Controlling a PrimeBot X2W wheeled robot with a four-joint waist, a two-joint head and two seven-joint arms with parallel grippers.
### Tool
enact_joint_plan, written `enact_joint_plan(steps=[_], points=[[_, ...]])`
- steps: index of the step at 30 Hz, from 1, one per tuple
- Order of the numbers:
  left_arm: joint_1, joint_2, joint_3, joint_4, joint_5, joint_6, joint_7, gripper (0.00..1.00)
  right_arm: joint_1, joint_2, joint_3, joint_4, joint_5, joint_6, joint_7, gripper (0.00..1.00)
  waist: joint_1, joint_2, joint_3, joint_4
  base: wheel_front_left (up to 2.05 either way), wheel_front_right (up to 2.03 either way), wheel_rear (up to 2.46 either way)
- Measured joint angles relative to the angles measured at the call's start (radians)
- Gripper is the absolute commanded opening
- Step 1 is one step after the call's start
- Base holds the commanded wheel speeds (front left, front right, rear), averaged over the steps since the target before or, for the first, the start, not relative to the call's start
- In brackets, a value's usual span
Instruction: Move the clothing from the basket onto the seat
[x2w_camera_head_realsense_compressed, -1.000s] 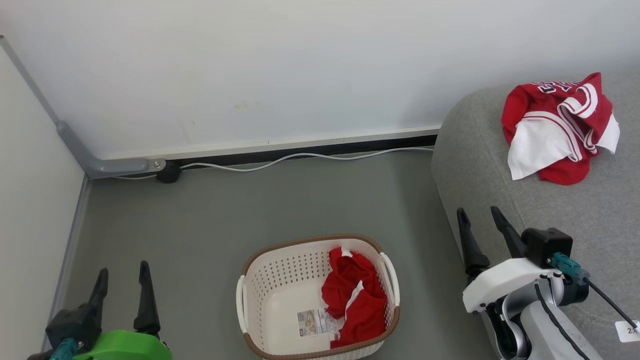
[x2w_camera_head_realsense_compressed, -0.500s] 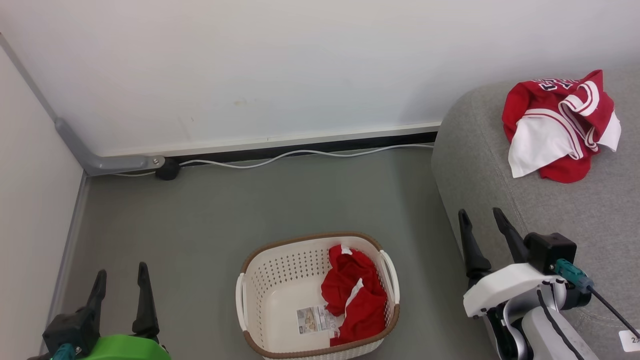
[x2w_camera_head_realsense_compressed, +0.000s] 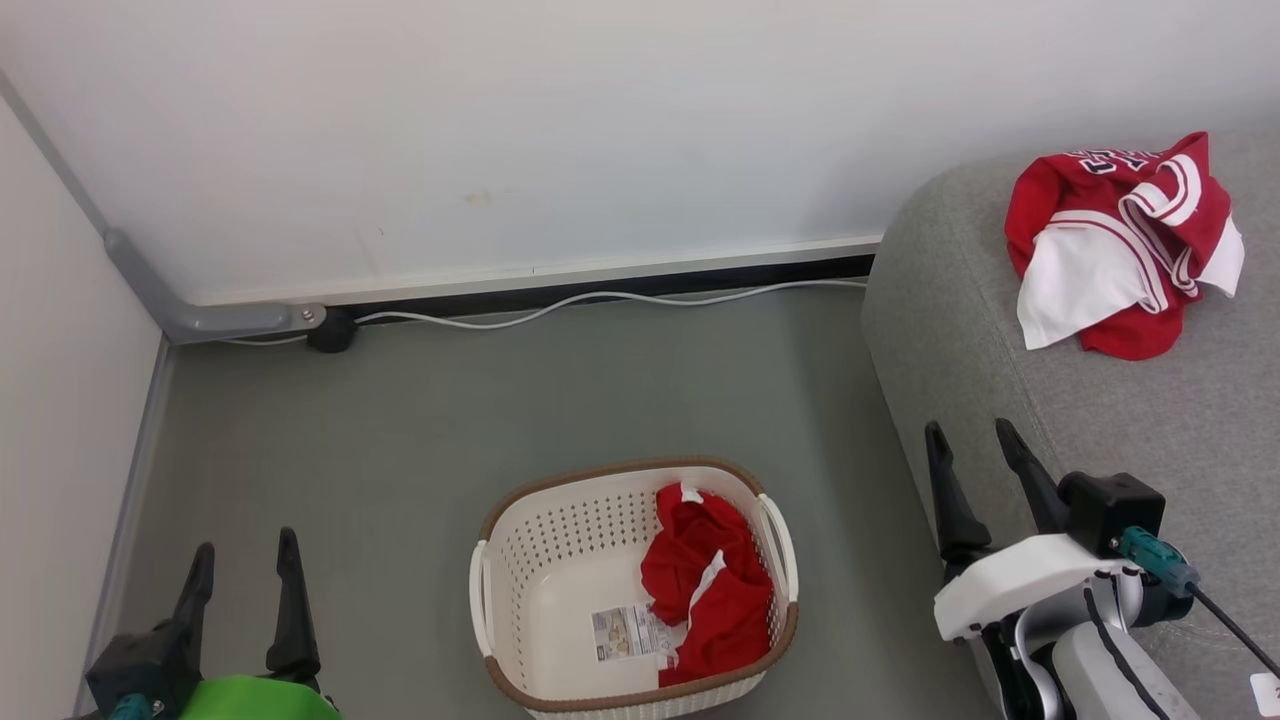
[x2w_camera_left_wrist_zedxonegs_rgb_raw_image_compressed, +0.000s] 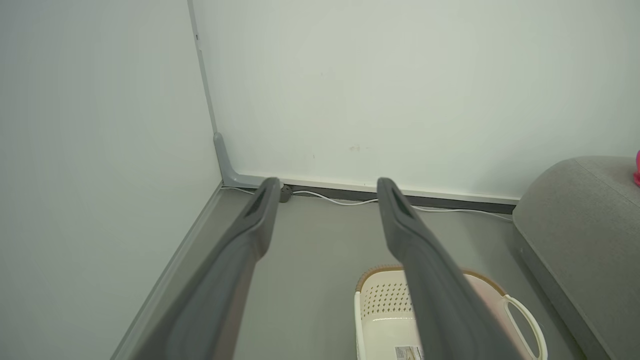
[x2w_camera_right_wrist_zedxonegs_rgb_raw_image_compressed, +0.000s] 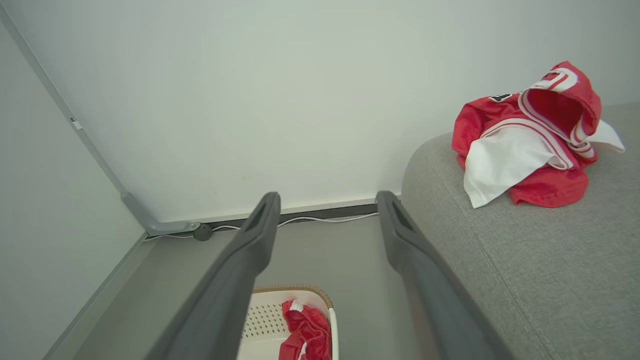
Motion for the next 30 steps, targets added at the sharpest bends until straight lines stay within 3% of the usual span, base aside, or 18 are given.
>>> enact_joint_plan(steps=[12, 22, 30], points=[[0.008, -0.002, 0.002, -0.014, 0.005, 0.0, 0.0, 1.0, 0.004, -0.007, -0.003, -0.043, 0.0, -0.007, 0.013, 1.0, 0.0, 0.0, 0.022, -0.002, 0.0, 0.0, 0.0], [-0.001, 0.004, -0.013, -0.053, 0.015, 0.0, 0.0, 1.0, -0.012, -0.016, -0.021, -0.104, -0.007, -0.017, 0.019, 1.0, 0.0, 0.0, 0.111, -0.007, 0.0, 0.0, 0.0], [-0.103, 0.007, -0.054, -0.061, 0.052, -0.007, 0.017, 1.0, -0.106, -0.024, -0.044, -0.149, -0.016, -0.018, 0.019, 1.0, 0.0, 0.0, 0.211, -0.014, 0.0, 0.0, 0.0]])
